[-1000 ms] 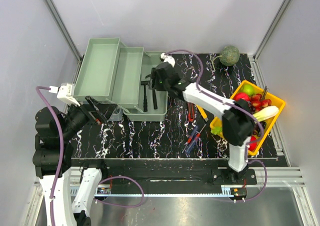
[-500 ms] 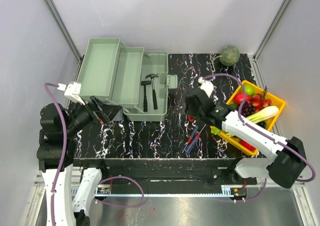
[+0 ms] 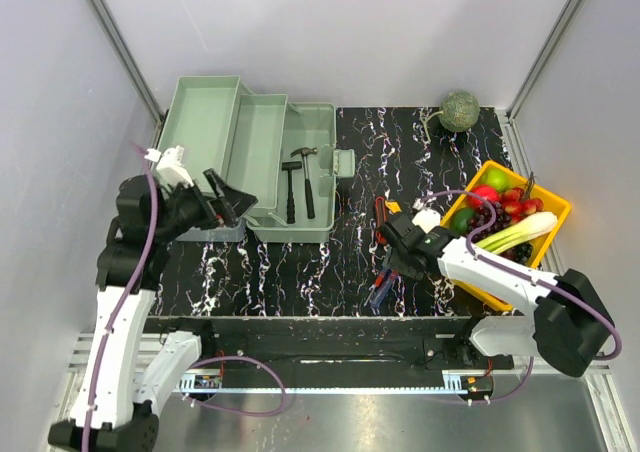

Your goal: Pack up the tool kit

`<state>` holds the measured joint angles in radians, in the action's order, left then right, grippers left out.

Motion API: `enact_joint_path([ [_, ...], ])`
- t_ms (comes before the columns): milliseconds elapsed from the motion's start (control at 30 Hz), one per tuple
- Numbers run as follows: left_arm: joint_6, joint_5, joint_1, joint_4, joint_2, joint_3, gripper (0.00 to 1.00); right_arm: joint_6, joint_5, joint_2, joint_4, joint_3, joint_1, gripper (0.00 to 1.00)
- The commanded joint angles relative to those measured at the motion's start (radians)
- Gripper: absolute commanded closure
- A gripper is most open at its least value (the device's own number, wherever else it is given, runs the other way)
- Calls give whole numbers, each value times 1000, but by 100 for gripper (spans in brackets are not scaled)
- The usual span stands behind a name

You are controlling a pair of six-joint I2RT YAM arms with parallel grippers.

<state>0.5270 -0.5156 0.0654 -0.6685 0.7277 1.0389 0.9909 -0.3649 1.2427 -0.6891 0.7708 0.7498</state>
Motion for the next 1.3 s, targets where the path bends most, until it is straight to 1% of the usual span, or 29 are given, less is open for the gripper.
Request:
enact_joint_path([
  [0, 14, 147, 102, 102, 55, 32, 5, 75, 6, 24, 6, -57, -4, 49],
  [33, 14, 179, 152, 106, 67, 42, 5, 81, 6, 27, 11, -71, -3, 50],
  [67, 13, 210, 195, 109, 78, 52, 5, 87, 6, 34, 22, -80, -4, 54],
  [167, 16, 304, 305, 109, 113, 62, 5, 97, 18, 52, 57, -103, -3, 58],
  [333, 19, 420, 465, 124, 145, 46, 5, 104, 37, 80, 126, -126, -4, 59],
  [600, 1, 511, 695, 132, 214, -10, 5, 97, 55, 161, 186, -119, -4, 59],
  [633, -1, 560, 724, 133, 225, -19, 5, 97, 60, 167, 192, -119, -4, 61],
  [667, 5, 581, 747, 133, 237, -29, 5, 97, 63, 169, 197, -122, -3, 68],
  [700, 8, 601, 764, 135, 243, -39, 5, 95, 66, 166, 198, -123, -4, 81],
  [733, 13, 612, 781, 139, 255, -48, 5, 91, 69, 158, 197, -123, -4, 92],
  [767, 19, 618, 795, 144, 265, -56, 5, 84, 73, 146, 197, -123, -4, 100],
  [900, 41, 618, 840, 193, 294, -83, 5, 77, 64, 39, 166, -119, -3, 100],
  [1067, 67, 575, 886, 285, 360, -89, 5, 39, 58, -156, 117, -87, -3, 100],
  [1167, 82, 542, 910, 334, 426, -70, 5, -12, 89, -280, 125, -70, -3, 100],
  [1267, 84, 479, 938, 397, 490, -45, 5, -60, 125, -400, 163, -59, -3, 100],
])
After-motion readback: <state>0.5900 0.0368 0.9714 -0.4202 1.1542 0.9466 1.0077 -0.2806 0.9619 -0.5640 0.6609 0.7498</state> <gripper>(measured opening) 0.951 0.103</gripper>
